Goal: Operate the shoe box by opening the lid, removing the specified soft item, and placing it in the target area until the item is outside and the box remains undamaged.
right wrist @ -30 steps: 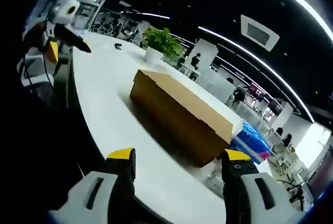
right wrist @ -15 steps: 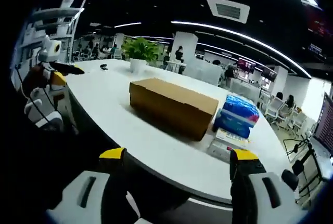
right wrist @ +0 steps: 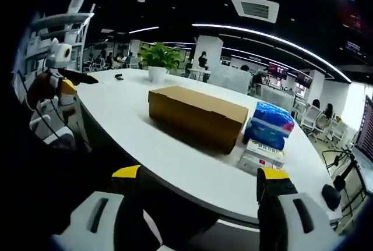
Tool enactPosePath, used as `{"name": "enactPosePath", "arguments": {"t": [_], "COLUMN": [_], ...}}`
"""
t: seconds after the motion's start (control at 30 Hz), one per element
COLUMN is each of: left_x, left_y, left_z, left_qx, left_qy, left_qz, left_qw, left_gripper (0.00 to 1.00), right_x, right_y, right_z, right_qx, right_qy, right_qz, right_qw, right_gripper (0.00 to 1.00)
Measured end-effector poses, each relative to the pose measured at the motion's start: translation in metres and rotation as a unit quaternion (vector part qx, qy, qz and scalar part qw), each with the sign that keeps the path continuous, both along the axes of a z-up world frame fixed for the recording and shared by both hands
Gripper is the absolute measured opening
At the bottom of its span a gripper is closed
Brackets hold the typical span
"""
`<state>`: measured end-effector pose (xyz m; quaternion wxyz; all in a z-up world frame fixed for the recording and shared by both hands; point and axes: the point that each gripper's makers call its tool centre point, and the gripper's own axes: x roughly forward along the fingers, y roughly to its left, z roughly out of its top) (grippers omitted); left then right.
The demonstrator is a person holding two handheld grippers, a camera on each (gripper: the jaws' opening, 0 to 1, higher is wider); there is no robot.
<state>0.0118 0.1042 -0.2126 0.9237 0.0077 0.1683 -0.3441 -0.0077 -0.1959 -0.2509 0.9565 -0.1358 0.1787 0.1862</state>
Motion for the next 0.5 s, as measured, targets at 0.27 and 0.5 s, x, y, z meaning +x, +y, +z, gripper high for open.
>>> {"name": "enactPosePath", "arguments": {"t": [0.27, 0.5], "left_x": [-0.0001, -0.0014], "left_y": [-0.0001, -0.0018], "left_z": [0.0037, 0.0057], "left_qx": [-0.009, -0.011], "left_qy": [-0.001, -0.002], "left_qz": [-0.003, -0.005], "left_qw": [1.0000, 0.9999], "left_gripper": [0.99, 0.99], "right_x": [0.0035, 0.0032], "right_y": [0.0054, 0.0083], "right_z": [0.0006, -0.0027], "right_qx": [-0.004, -0.001], "right_qy": [0.000, 0.007], "right_qz": [0.005, 0.008], "right_qw": [1.0000, 0.9999], "right_gripper": [0.82, 0.82]}}
